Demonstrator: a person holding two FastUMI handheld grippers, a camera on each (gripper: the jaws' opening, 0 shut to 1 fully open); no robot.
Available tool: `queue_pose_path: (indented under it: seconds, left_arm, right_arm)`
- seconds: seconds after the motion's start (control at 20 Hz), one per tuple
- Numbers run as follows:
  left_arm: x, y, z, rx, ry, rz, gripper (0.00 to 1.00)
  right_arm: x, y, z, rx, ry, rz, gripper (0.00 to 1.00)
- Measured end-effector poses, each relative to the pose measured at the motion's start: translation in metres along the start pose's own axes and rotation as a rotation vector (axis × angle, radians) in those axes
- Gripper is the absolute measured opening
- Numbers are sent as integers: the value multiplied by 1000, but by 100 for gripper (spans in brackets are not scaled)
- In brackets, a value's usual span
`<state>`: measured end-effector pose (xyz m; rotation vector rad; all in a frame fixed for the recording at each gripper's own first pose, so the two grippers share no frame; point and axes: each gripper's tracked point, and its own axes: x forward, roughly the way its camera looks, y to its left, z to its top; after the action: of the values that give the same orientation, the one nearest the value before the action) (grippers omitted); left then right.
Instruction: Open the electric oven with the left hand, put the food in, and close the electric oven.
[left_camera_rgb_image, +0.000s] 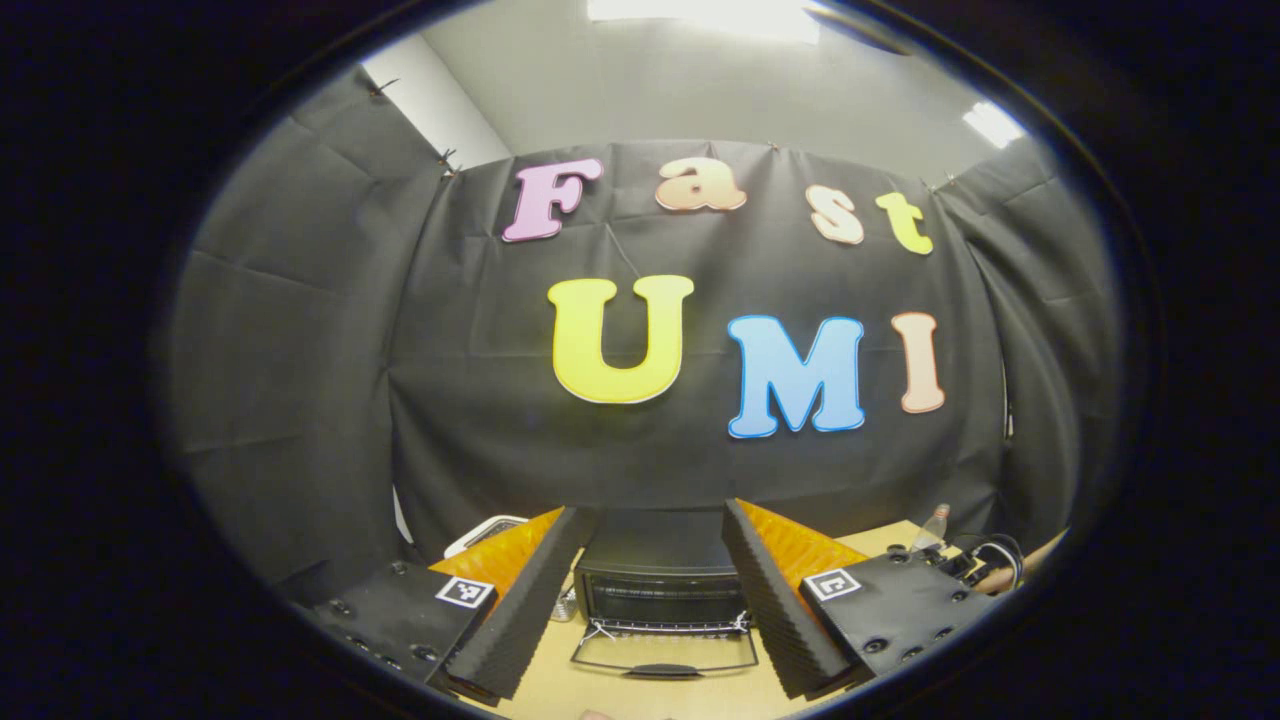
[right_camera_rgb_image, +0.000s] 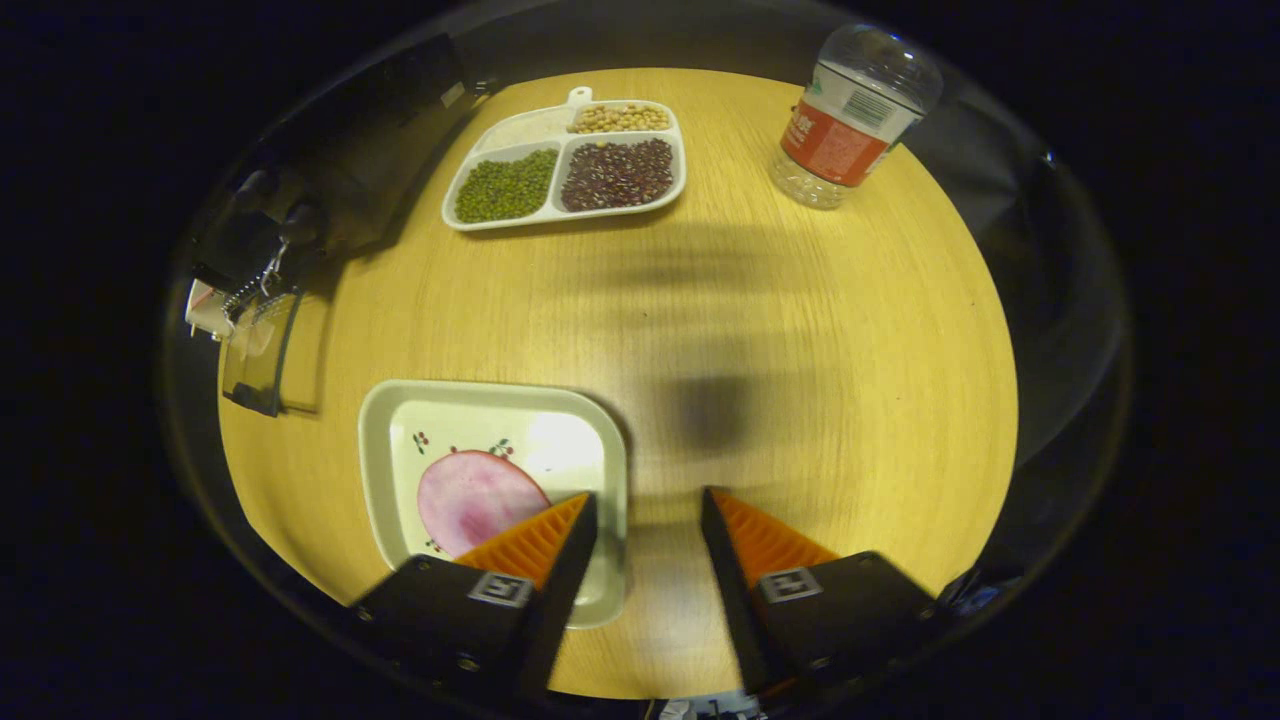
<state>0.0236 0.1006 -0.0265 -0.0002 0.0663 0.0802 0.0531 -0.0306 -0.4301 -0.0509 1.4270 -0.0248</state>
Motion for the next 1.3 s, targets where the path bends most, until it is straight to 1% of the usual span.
queue_pose_path:
  seconds: [0.05,0.1,0.15,0.2,0.25,0.35,0.4,0.5,0.6,0.65,0.75,0.9,0.95,1.0,1.05,1.15,1.2,1.3]
  left_arm:
    - [-2,3,-2,1,0,1,97]
    - [-2,6,-2,2,1,4,97]
    - [-3,9,-3,2,0,9,92]
    - [-5,13,-2,0,-1,12,92]
    - [-5,16,-1,-3,-3,17,92]
    - [-8,27,-1,-5,-3,32,92]
    - [-9,30,0,-8,-2,37,92]
    - [-10,34,1,-15,-1,37,92]
    - [-9,36,1,-12,1,38,100]
    - [-9,36,1,-10,1,34,97]
    - [-9,33,4,-6,-1,25,98]
    - [-10,29,7,4,-2,10,100]
    - [-10,27,7,9,-1,8,97]
    - [-9,27,7,10,0,6,100]
    - [-9,25,8,10,0,4,97]
    - [-10,24,8,10,-1,2,97]
    - [-11,24,10,11,-2,3,94]
    - [-10,23,12,12,-5,0,100]
  right_arm:
    - [-10,2,2,-13,9,-5,29]
    - [-3,2,-3,-33,17,-7,16]
    - [-3,3,-3,-54,33,14,16]
    - [5,-1,-3,-27,23,16,16]
    - [-2,-4,0,-19,3,33,0]
    - [-3,-11,-3,-26,-1,63,0]
    - [-1,-12,-7,-10,3,88,1]
    - [-4,-6,-16,84,5,203,1]
    - [-6,1,-19,204,-3,308,1]
    - [-8,4,-20,249,-10,355,0]
    - [-10,11,-26,321,-23,435,0]
    - [-14,16,-34,400,-41,530,0]
    - [-17,17,-34,421,-51,557,0]
    - [-19,17,-36,441,-63,575,0]
    - [-20,17,-36,460,-72,592,0]
    - [-20,17,-39,489,-83,609,0]
    - [-21,18,-39,504,-91,618,0]
    - [-24,20,-41,523,-106,634,0]
